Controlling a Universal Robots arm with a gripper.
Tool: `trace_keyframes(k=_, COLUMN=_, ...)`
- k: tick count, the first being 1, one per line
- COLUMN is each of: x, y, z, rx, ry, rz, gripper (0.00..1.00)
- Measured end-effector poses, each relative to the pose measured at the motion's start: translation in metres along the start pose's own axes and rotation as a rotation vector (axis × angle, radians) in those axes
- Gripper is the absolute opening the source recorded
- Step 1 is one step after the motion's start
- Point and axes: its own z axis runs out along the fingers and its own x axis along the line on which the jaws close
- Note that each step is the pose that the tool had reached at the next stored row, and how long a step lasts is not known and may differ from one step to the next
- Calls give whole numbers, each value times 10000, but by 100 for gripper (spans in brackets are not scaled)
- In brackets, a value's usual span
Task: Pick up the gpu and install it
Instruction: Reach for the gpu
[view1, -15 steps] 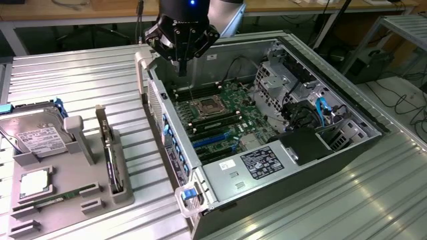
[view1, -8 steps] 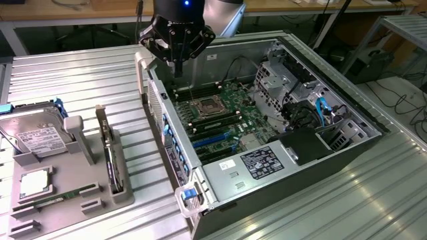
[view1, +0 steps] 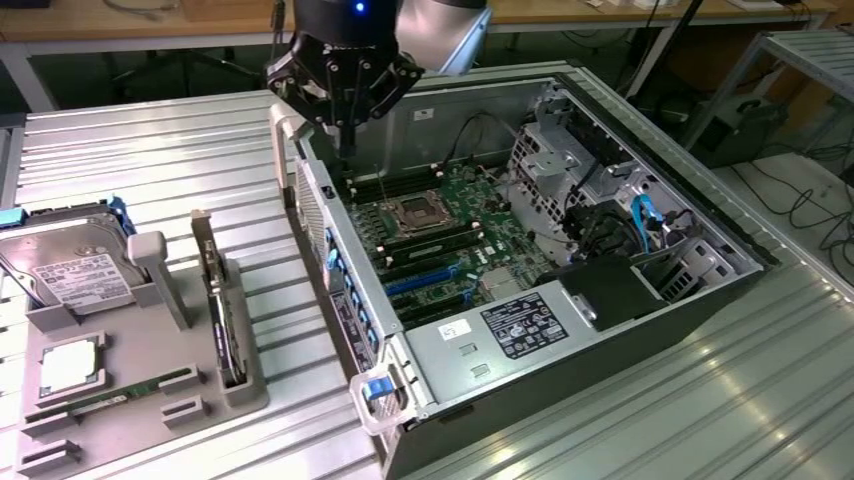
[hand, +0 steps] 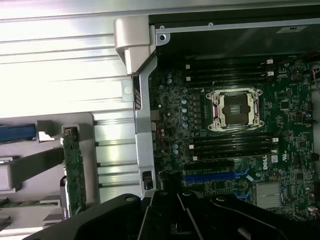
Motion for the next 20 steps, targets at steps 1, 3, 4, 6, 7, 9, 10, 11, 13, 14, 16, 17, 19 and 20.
trace_keyframes(k=1, x=8, y=-1, z=1, rx=0, ry=0, rz=-1, gripper=11)
trace_keyframes(k=3, x=25, y=-2, z=1, rx=0, ry=0, rz=0, gripper=11)
trace_keyframes(k=4, x=33, y=-3, z=1, rx=0, ry=0, rz=-1, gripper=11)
trace_keyframes(k=6, x=50, y=-4, z=2, rx=-1, ry=0, rz=0, gripper=11)
trace_keyframes(k=7, x=61, y=-5, z=2, rx=0, ry=1, rz=-1, gripper=11)
trace_keyframes(k=9, x=74, y=-6, z=3, rx=-1, ry=1, rz=0, gripper=11)
trace_keyframes(k=10, x=81, y=-6, z=3, rx=0, ry=2, rz=-1, gripper=11)
trace_keyframes(k=11, x=88, y=-7, z=3, rx=0, ry=2, rz=-1, gripper=11)
trace_keyframes(k=13, x=102, y=-8, z=4, rx=-1, ry=1, rz=-1, gripper=11)
trace_keyframes(k=14, x=109, y=-9, z=4, rx=0, ry=1, rz=-1, gripper=11)
trace_keyframes(k=16, x=124, y=-10, z=5, rx=0, ry=1, rz=-1, gripper=11)
trace_keyframes(k=17, x=131, y=-10, z=5, rx=-1, ry=1, rz=-1, gripper=11)
trace_keyframes(k=19, x=146, y=-11, z=5, rx=0, ry=2, rz=-1, gripper=11)
trace_keyframes(k=20, x=155, y=-12, z=6, rx=-1, ry=1, rz=-1, gripper=11)
